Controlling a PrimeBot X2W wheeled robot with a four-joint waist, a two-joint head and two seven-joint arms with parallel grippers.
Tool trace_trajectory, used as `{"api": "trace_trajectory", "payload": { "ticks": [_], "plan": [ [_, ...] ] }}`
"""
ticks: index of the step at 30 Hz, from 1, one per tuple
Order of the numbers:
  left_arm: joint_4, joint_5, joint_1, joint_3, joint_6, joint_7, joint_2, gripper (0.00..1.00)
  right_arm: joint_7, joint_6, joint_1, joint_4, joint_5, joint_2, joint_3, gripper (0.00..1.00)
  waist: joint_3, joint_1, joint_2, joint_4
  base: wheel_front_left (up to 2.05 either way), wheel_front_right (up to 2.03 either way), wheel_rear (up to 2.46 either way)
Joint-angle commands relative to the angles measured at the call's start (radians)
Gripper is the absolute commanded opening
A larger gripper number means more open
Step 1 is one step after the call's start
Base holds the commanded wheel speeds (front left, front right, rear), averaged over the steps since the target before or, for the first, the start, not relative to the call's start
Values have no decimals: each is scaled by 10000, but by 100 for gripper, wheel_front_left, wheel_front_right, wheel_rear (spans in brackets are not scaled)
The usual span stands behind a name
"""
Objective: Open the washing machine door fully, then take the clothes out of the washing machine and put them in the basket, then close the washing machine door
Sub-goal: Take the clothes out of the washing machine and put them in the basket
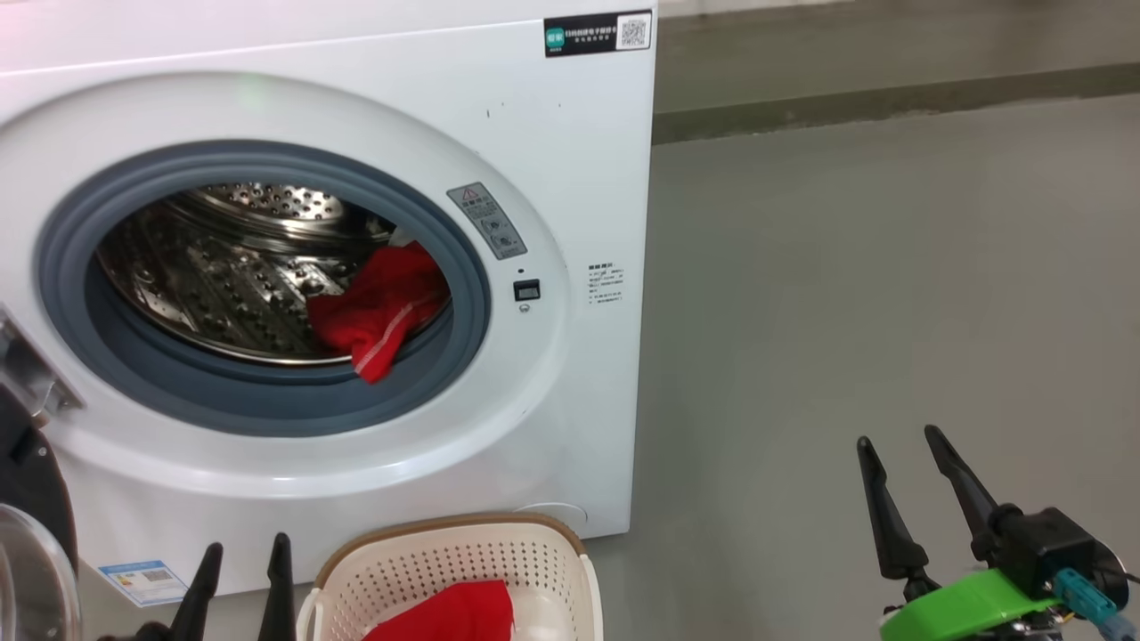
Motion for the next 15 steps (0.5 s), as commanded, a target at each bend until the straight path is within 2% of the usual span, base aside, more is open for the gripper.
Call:
{"api": "trace_trajectory", "payload": {
  "ticks": [1, 15],
  "plan": [
    [-443, 188, -43, 439, -109, -120, 103, 100, -65, 63, -43, -352, -125, -41, 139, 100, -99, 0, 0, 45, 0, 0, 0],
    [-877, 603, 503, 837, -413, -120, -188, 100, -65, 63, 291, -639, -98, -41, 3, 100, -226, 0, 0, 91, 0, 0, 0]
  ]
}}
